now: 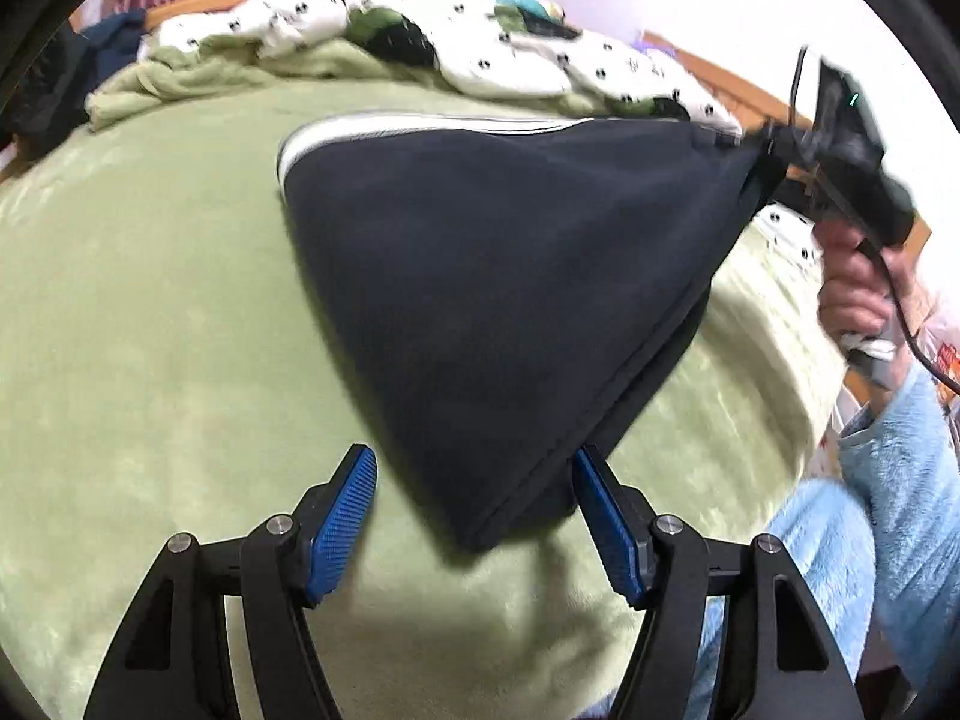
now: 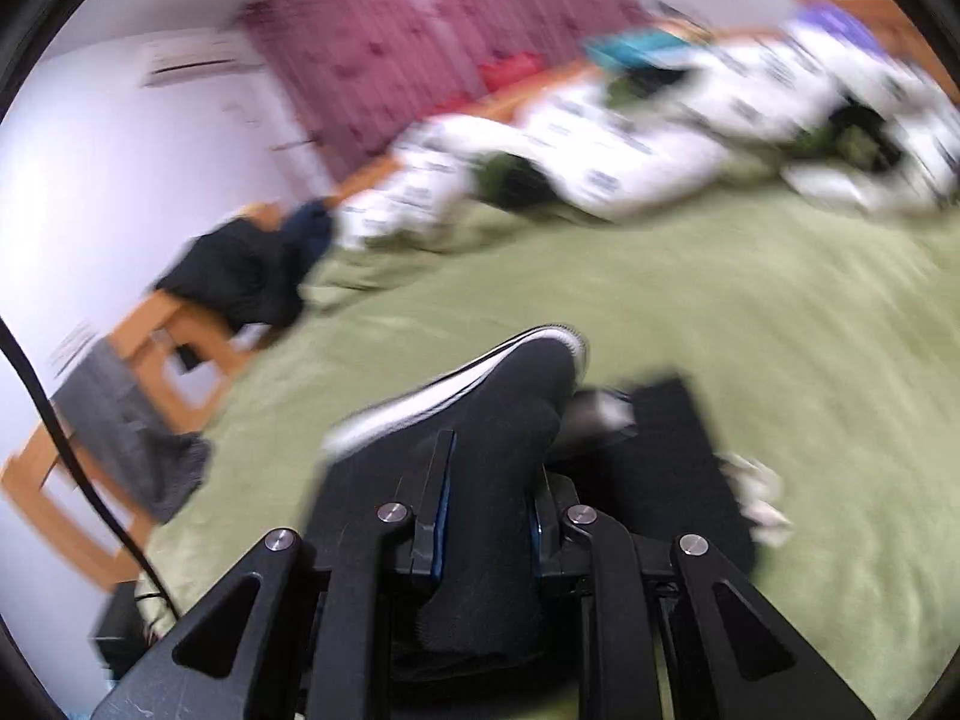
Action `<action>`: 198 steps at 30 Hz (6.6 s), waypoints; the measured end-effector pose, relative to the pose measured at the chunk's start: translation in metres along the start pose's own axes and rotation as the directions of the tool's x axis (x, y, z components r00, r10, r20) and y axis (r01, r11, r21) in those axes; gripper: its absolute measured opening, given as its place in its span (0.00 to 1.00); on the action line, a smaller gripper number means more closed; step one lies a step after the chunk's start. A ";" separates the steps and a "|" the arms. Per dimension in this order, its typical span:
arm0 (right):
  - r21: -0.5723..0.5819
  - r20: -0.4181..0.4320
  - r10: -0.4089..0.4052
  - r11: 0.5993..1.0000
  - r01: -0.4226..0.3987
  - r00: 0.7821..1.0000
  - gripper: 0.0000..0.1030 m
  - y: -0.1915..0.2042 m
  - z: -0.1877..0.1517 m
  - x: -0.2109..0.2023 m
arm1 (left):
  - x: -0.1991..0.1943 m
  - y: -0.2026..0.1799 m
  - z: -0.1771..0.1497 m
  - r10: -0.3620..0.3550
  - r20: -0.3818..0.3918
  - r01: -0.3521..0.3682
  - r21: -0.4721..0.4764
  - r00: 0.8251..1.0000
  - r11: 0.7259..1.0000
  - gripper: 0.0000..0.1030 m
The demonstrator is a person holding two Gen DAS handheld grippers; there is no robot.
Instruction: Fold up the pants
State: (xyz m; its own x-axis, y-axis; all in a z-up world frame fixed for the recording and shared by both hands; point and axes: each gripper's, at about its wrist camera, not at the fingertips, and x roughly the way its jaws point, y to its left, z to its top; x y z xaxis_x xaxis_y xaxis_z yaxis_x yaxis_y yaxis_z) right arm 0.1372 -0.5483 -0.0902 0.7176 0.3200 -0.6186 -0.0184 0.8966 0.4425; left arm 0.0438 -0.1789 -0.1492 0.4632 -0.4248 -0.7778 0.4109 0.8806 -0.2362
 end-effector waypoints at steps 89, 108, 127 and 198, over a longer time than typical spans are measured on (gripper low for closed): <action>-0.182 -0.193 -0.081 0.982 0.045 0.978 0.36 0.169 -0.054 0.125 | -0.023 0.257 0.090 0.172 -0.077 -0.187 -0.266 0.982 0.946 0.42; -0.090 -0.113 -0.123 0.989 0.113 0.986 0.17 0.152 -0.028 0.170 | -0.043 0.261 0.093 0.110 0.013 -0.101 -0.303 0.994 0.948 0.49; -0.286 -0.120 -0.161 0.951 0.121 0.980 0.25 0.190 -0.022 0.200 | 0.030 0.231 0.146 0.292 0.011 -0.286 -0.174 0.956 0.942 0.49; -0.274 -0.145 -0.239 0.942 0.193 0.960 0.33 0.206 -0.147 0.037 | -0.141 0.149 -0.043 0.209 0.029 -0.196 -0.238 0.977 0.951 0.51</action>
State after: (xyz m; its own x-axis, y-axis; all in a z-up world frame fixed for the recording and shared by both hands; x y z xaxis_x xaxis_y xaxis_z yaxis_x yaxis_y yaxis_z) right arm 0.0574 -0.3072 -0.1172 0.5927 0.1369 -0.7937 -0.0695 0.9905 0.1189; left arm 0.0057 0.0213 -0.0996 0.5614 -0.2373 -0.7928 0.1129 0.9710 -0.2107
